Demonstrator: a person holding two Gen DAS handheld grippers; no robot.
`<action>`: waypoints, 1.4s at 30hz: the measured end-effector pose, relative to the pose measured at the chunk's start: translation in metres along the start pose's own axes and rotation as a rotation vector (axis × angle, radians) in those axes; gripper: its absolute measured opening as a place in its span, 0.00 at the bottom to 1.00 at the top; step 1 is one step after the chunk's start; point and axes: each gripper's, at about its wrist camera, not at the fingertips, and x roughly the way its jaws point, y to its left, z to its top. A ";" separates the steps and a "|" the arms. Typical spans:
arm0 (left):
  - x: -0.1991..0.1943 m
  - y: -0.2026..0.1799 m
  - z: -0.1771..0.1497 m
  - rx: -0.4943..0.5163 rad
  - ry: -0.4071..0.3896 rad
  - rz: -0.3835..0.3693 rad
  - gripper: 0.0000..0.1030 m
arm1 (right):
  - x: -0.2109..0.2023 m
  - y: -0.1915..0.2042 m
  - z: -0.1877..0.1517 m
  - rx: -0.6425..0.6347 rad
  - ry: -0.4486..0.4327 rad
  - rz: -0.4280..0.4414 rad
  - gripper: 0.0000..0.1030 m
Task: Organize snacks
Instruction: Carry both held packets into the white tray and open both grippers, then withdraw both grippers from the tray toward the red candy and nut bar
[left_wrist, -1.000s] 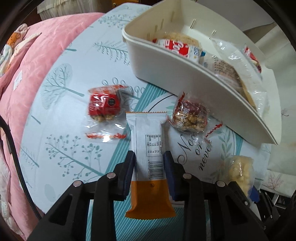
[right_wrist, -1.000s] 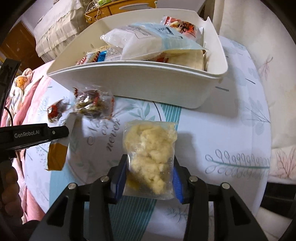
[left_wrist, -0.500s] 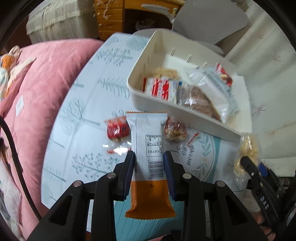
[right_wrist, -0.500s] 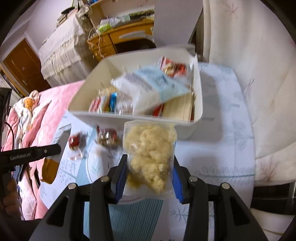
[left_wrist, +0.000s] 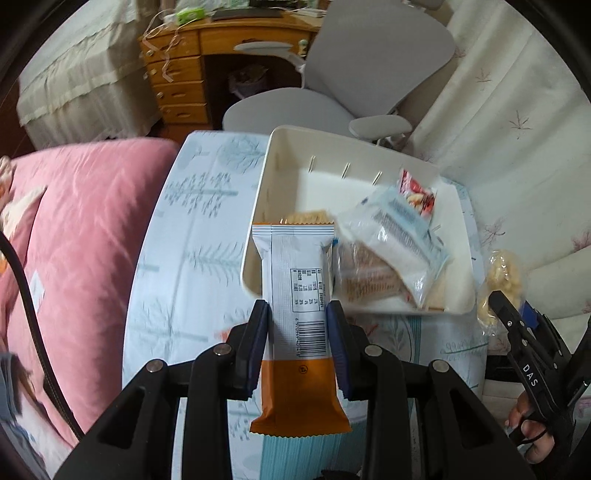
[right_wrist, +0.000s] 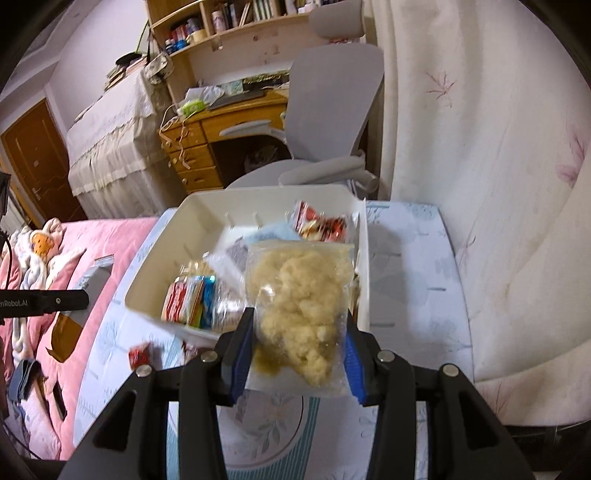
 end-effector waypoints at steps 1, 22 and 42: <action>0.001 0.000 0.006 0.006 -0.001 -0.006 0.29 | 0.001 -0.001 0.002 0.006 -0.007 -0.004 0.42; 0.048 -0.041 0.050 0.135 0.032 -0.163 0.63 | 0.041 -0.026 0.015 0.221 0.059 -0.043 0.53; -0.005 0.005 -0.051 -0.116 0.060 -0.089 0.73 | -0.017 -0.004 -0.018 0.158 0.077 0.103 0.53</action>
